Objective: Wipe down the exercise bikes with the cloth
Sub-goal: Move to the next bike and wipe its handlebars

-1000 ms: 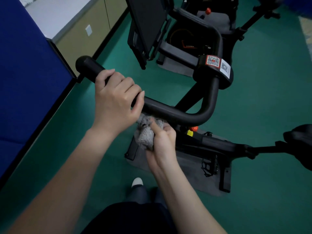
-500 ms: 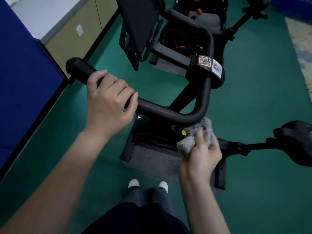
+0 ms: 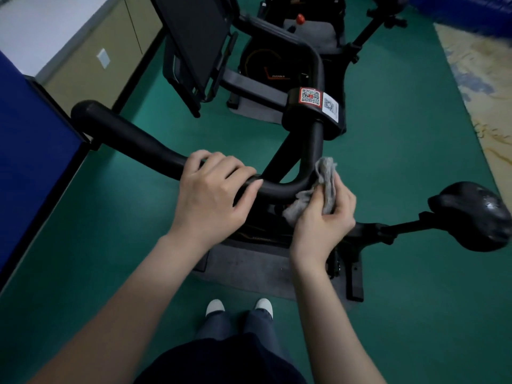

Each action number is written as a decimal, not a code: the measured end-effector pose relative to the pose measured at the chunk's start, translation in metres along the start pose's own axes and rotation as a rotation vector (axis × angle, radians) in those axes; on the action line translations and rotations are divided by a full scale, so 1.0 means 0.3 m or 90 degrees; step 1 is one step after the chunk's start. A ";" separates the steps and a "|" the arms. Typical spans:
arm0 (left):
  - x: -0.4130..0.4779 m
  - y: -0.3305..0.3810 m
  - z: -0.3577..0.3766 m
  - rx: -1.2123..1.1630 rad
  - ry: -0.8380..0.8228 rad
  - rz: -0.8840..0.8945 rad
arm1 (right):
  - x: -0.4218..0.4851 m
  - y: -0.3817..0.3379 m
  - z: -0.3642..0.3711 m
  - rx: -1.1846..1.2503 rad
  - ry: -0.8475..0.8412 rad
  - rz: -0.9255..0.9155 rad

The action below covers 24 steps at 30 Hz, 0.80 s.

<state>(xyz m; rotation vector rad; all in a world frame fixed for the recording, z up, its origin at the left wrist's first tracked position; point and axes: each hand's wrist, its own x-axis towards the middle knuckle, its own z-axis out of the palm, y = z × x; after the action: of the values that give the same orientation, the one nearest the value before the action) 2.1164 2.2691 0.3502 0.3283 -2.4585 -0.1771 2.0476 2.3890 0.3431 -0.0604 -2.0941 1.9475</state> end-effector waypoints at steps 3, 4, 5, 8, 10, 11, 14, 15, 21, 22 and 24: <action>0.002 0.000 -0.006 -0.008 0.002 -0.006 | 0.000 0.007 -0.015 -0.049 -0.051 -0.077; 0.001 0.001 -0.007 -0.009 0.004 -0.009 | -0.020 0.011 -0.028 -0.069 -0.071 -0.118; 0.000 0.003 -0.007 -0.010 0.005 -0.012 | -0.037 0.016 -0.043 -0.090 -0.095 -0.162; -0.002 0.002 -0.007 -0.018 0.006 -0.012 | -0.010 0.019 -0.078 -0.148 -0.168 -0.272; -0.001 0.000 -0.008 -0.020 0.004 -0.012 | 0.063 0.015 -0.081 -0.187 -0.203 -0.303; -0.001 -0.001 -0.008 -0.021 0.003 -0.012 | 0.100 0.010 -0.078 -0.209 -0.224 -0.317; -0.003 0.000 -0.008 -0.023 0.003 -0.018 | 0.156 -0.014 -0.070 -0.280 -0.334 -0.392; -0.003 0.000 -0.008 -0.024 0.003 -0.021 | 0.161 -0.025 -0.072 -0.301 -0.383 -0.418; -0.001 0.003 -0.004 -0.032 0.005 -0.032 | 0.181 -0.130 -0.018 -0.411 -0.629 -0.394; -0.001 0.002 -0.005 -0.032 0.004 -0.031 | 0.181 -0.142 0.006 -0.409 -0.665 -0.348; -0.002 0.001 -0.007 -0.031 -0.002 -0.030 | 0.181 -0.149 0.037 -0.412 -0.718 -0.300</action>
<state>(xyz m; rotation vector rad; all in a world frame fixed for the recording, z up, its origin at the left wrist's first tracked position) 2.1180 2.2693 0.3515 0.3641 -2.4461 -0.2576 2.0000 2.3860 0.3961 1.5434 -2.8691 0.9712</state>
